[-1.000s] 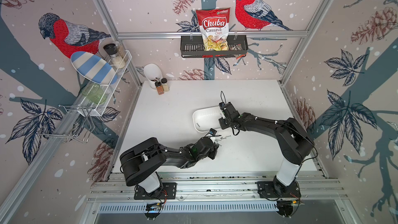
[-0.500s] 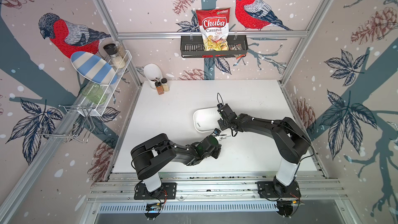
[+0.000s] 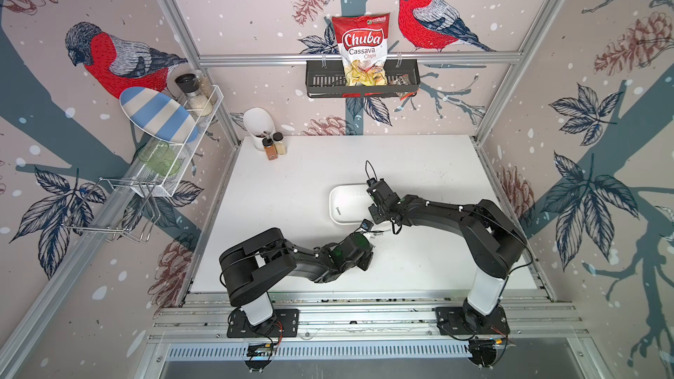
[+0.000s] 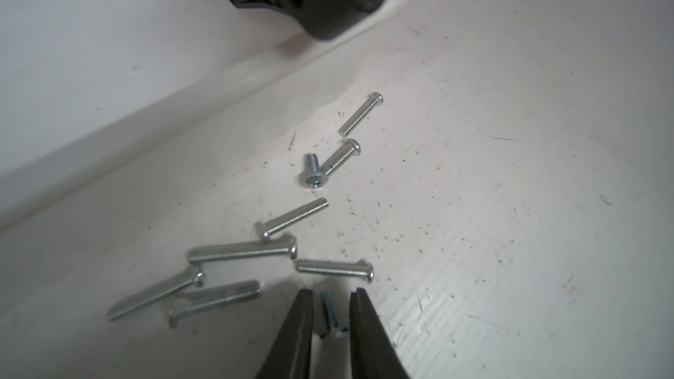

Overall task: Put the screws on the desktop into the storage box
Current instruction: Pick up the screw from the center of the board.

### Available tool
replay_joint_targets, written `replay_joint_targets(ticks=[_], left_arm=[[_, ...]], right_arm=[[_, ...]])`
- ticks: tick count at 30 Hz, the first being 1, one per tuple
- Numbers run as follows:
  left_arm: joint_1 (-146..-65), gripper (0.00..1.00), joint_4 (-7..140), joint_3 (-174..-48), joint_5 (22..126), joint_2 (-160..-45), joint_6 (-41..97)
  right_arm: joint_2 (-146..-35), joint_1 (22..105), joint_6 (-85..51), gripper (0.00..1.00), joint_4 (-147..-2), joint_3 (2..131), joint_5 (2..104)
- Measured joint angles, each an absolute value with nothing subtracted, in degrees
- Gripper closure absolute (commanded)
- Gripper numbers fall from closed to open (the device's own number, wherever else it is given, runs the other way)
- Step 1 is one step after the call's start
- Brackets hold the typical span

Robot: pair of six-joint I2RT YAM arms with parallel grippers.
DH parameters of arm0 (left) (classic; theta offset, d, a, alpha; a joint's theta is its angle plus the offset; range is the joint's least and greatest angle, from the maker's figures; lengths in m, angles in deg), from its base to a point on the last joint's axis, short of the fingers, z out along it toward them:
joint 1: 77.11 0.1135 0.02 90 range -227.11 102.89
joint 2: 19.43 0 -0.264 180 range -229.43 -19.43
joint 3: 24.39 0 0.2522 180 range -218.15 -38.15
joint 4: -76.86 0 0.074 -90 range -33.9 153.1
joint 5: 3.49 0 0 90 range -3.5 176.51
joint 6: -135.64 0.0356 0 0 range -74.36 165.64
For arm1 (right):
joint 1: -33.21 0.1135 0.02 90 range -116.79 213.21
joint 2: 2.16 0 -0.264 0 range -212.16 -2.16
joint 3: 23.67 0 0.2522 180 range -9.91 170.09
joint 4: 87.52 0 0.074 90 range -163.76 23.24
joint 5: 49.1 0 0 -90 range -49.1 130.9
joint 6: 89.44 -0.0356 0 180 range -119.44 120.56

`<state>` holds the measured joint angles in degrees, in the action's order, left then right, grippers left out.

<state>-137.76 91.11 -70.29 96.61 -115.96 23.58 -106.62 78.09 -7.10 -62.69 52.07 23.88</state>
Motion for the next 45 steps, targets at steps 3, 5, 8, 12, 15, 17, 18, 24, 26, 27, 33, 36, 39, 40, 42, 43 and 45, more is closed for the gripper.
replay_joint_targets(ticks=[3, 5, 8, 12, 15, 17, 18, 24, 26, 27, 33, 36, 39, 40, 42, 43, 45], left_arm=[[-137.82, 0.74, 91.07, -69.74, 97.03, -115.50, 23.56], [-137.87, 0.75, 91.00, -69.57, 97.18, -115.33, 23.53], [-137.93, 0.75, 91.00, -69.57, 97.18, -115.35, 23.53], [-138.00, 0.78, 91.11, -69.57, 97.38, -115.55, 23.51], [-138.02, 0.80, 91.49, -69.57, 97.71, -115.81, 23.53], [-138.02, 0.82, 91.77, -69.57, 98.01, -115.98, 23.53], [-138.02, 0.83, 92.01, -69.57, 98.06, -116.14, 23.53], [-138.02, 0.89, 92.27, -69.76, 98.14, -116.40, 23.42], [-138.02, 0.89, 92.12, -69.85, 98.12, -116.40, 23.42], [-138.02, 0.89, 92.08, -69.85, 98.12, -116.35, 23.42], [-138.02, 0.91, 89.89, -69.85, 98.08, -115.11, 23.45], [-138.06, 0.91, 88.88, -69.85, 98.10, -114.52, 23.47], [-138.06, 0.92, 87.86, -70.16, 98.12, -114.30, 23.60], [-138.06, 0.92, 87.62, -70.29, 98.17, -114.28, 23.60], [-138.06, 0.92, 86.81, -70.51, 98.23, -114.10, 23.64], [-138.06, 0.92, 86.37, -70.55, 98.30, -113.93, 23.64], [-138.06, 0.92, 85.67, -70.64, 98.32, -113.38, 23.69]], right_arm=[[-106.38, 78.27, -7.10, 0.74, -62.58, 51.83, 23.73], [-106.34, 78.40, -7.10, 0.74, -62.60, 51.79, 23.53], [-106.34, 78.68, -7.10, 0.74, -62.58, 51.76, 23.43], [-106.12, 78.92, -7.08, 0.74, -62.56, 51.54, 23.38], [-105.92, 79.08, -7.08, 0.74, -62.58, 51.41, 23.23], [-105.73, 79.19, -7.05, 0.74, -62.56, 51.28, 22.99], [-105.57, 79.21, -7.05, 0.74, -62.51, 51.24, 22.99], [-103.67, 79.32, -7.05, 0.74, -62.58, 50.54, 22.94], [-102.88, 79.32, -7.05, 0.74, -62.60, 50.21, 22.97], [-102.45, 79.36, -7.05, 0.74, -62.62, 50.04, 22.97], [-100.83, 79.82, -7.05, 0.74, -62.78, 49.49, 22.99], [-99.96, 80.04, -7.05, 0.74, -62.78, 49.21, 23.03], [-98.43, 80.04, -7.08, 0.74, -62.84, 48.62, 23.23], [-97.84, 80.04, -7.08, 0.74, -62.91, 48.35, 23.27], [-96.57, 80.02, -7.08, 0.74, -63.02, 47.85, 23.47], [-96.17, 80.02, -7.08, 0.74, -63.08, 47.70, 23.47], [-95.30, 79.93, -7.10, 0.74, -63.34, 47.33, 23.84]])
